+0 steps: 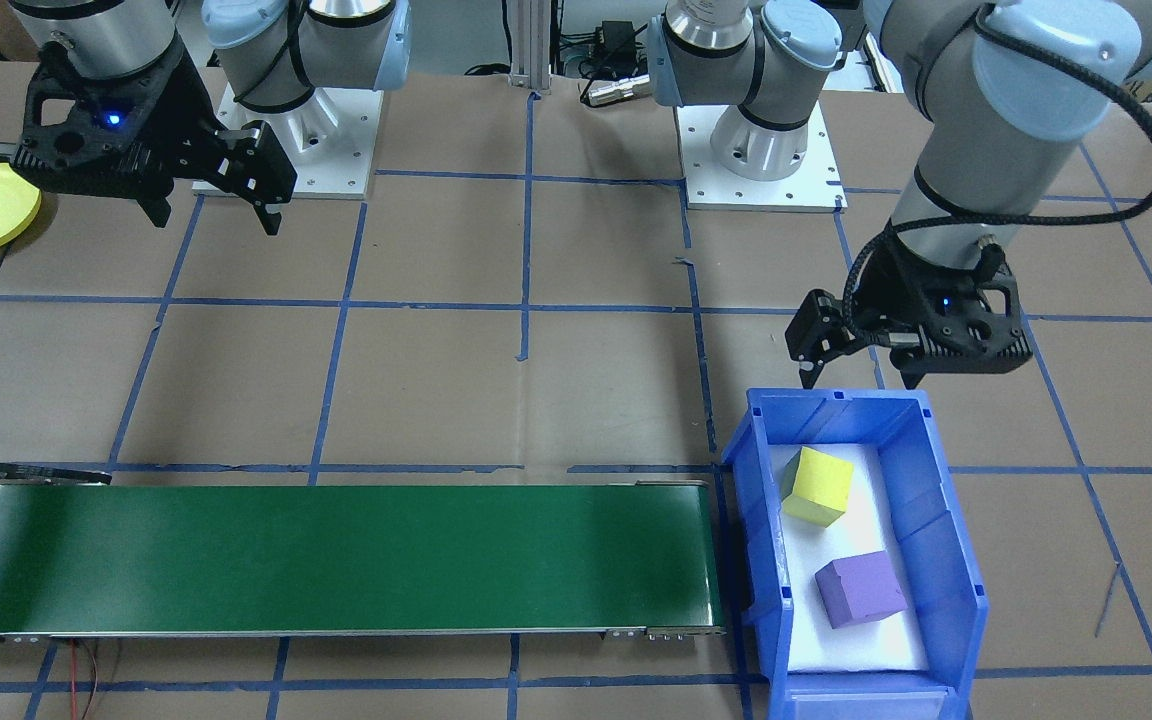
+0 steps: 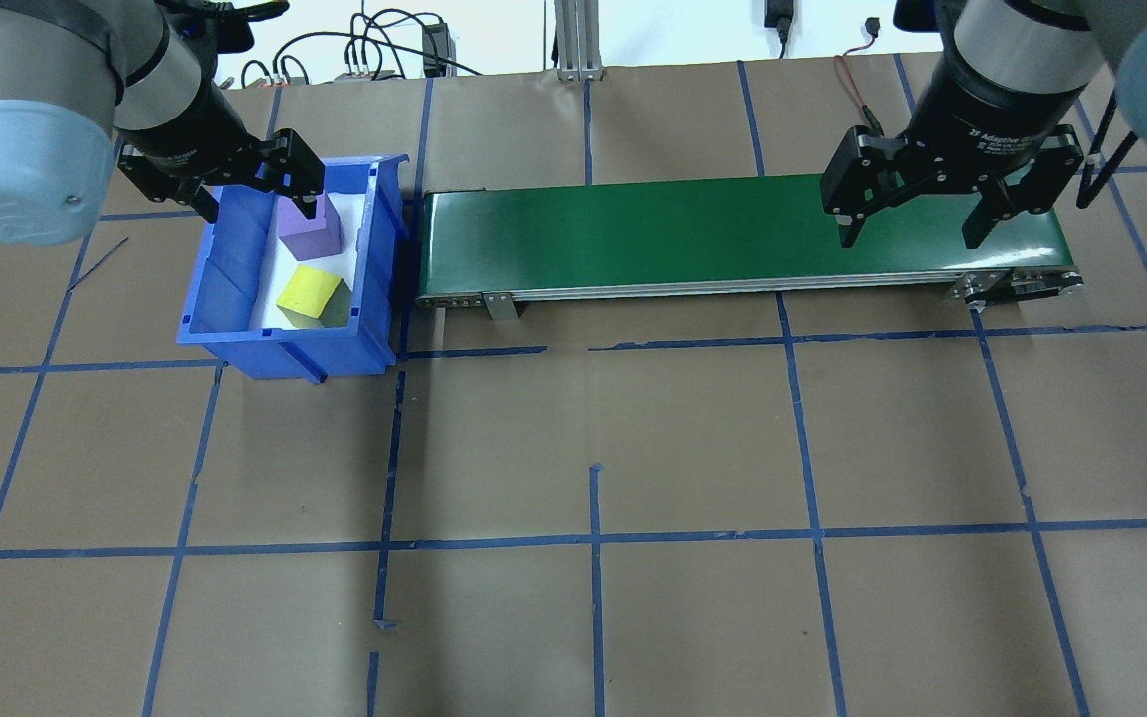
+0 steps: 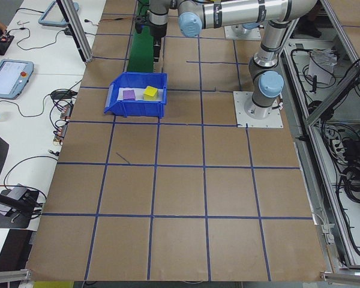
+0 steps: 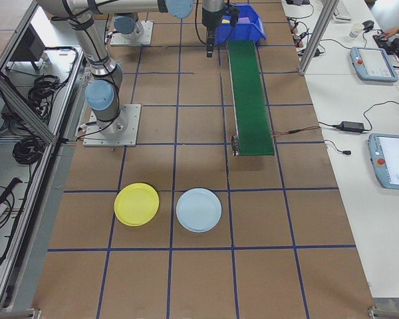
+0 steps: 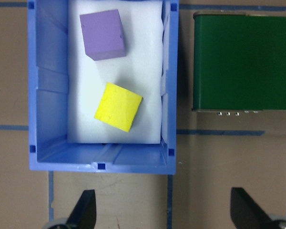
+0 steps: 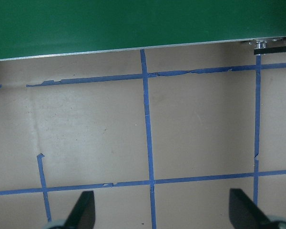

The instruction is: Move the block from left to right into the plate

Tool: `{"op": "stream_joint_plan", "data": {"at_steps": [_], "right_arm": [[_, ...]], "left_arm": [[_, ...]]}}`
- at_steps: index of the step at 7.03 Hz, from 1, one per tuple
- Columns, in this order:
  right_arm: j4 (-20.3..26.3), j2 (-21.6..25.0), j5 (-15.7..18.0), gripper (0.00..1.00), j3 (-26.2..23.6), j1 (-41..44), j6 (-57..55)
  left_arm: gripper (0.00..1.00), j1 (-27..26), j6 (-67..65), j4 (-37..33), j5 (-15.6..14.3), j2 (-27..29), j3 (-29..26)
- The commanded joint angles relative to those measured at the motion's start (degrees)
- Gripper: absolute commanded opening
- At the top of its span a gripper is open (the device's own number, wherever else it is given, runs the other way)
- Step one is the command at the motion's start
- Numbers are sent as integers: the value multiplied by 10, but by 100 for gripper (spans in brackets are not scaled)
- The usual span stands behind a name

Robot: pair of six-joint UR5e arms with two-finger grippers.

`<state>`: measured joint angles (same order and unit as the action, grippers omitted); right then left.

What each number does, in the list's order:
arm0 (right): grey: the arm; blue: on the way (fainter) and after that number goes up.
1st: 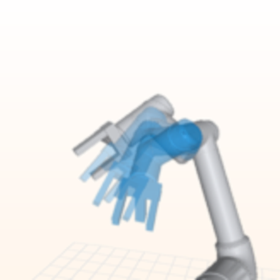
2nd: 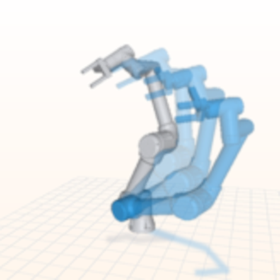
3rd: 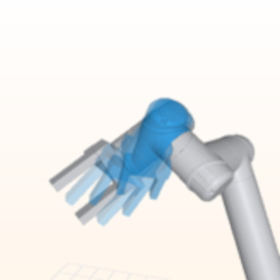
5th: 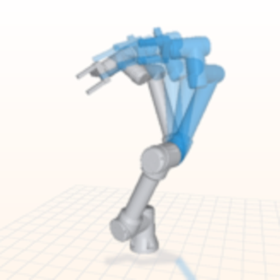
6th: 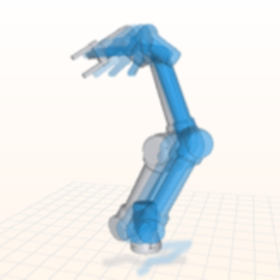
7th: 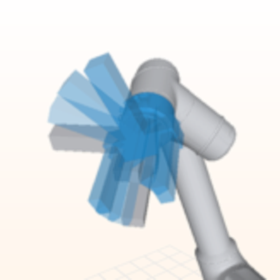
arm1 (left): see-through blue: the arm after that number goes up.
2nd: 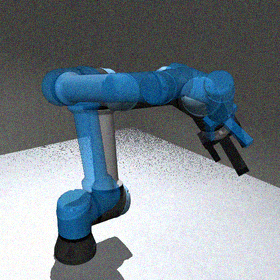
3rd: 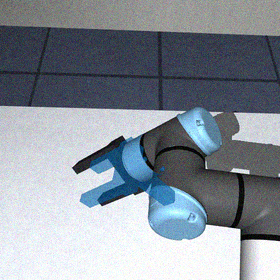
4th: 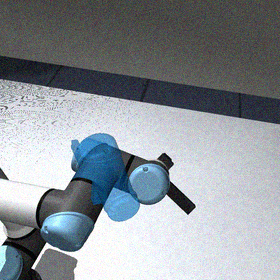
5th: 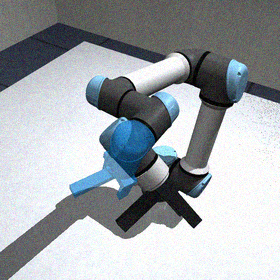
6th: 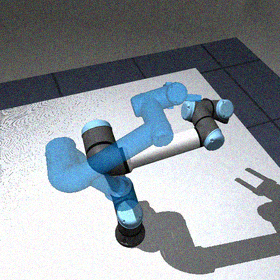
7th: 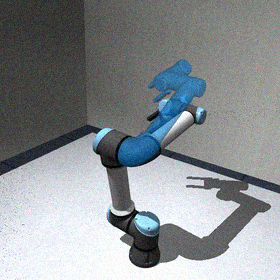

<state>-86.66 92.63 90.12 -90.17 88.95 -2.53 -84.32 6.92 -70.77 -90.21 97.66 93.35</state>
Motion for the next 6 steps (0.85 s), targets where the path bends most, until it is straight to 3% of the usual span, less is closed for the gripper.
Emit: {"op": "stream_joint_plan", "data": {"at_steps": [1, 5, 6], "right_arm": [[0, 0, 0, 100, 0, 0, 1], [-1, 0, 1, 100, 1, -1, 1], [-1, 0, 0, 100, 1, -1, 1]], "left_arm": [[100, 11, 16, 69, 7, 48, -6], [100, 35, 18, 138, 8, 135, -56], [93, 35, 13, 141, 7, 155, -56]]}}
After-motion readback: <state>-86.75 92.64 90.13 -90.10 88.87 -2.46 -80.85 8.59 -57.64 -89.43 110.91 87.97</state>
